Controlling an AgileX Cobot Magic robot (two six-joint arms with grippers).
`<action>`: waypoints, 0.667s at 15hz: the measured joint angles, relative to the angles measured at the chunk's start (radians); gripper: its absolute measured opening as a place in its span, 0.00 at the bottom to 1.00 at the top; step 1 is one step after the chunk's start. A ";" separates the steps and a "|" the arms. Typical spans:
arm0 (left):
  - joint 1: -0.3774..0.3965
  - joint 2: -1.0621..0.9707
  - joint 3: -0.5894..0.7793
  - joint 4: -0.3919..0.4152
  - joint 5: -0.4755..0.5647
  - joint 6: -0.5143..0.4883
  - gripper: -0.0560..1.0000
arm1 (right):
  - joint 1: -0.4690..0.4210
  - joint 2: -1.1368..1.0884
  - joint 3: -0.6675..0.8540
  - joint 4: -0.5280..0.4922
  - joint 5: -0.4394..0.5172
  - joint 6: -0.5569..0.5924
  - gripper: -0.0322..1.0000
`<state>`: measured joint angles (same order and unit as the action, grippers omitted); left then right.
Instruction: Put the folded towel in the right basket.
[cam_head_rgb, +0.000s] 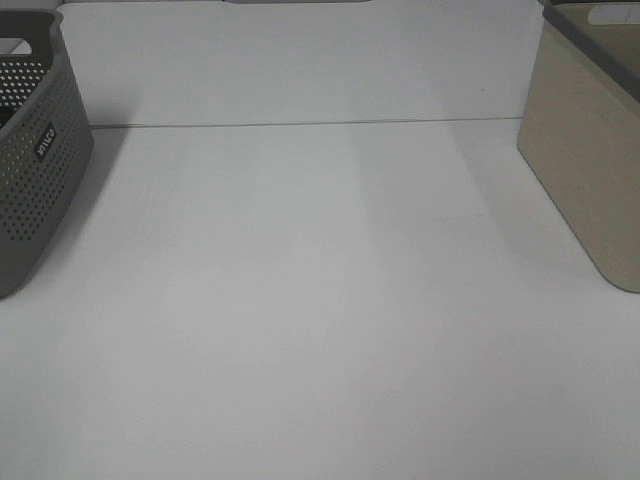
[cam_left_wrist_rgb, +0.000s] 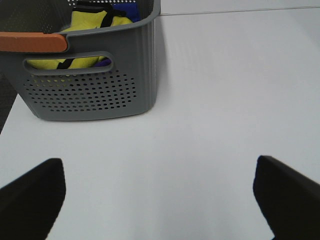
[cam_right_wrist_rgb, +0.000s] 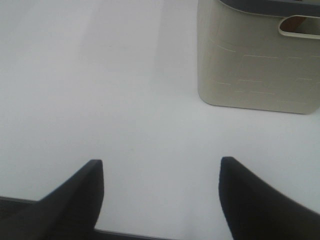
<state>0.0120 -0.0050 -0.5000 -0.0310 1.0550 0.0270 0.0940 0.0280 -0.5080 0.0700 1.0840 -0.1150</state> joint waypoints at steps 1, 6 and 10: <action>0.000 0.000 0.000 0.000 0.000 0.000 0.97 | 0.000 0.000 0.000 0.000 0.000 0.000 0.64; 0.000 0.000 0.000 0.000 0.000 0.000 0.97 | 0.000 0.002 0.000 0.000 -0.011 0.000 0.64; 0.000 0.000 0.000 0.000 0.000 0.000 0.97 | -0.069 0.003 0.000 0.001 -0.011 0.000 0.64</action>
<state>0.0120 -0.0050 -0.5000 -0.0310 1.0550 0.0270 0.0250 0.0310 -0.5080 0.0710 1.0730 -0.1150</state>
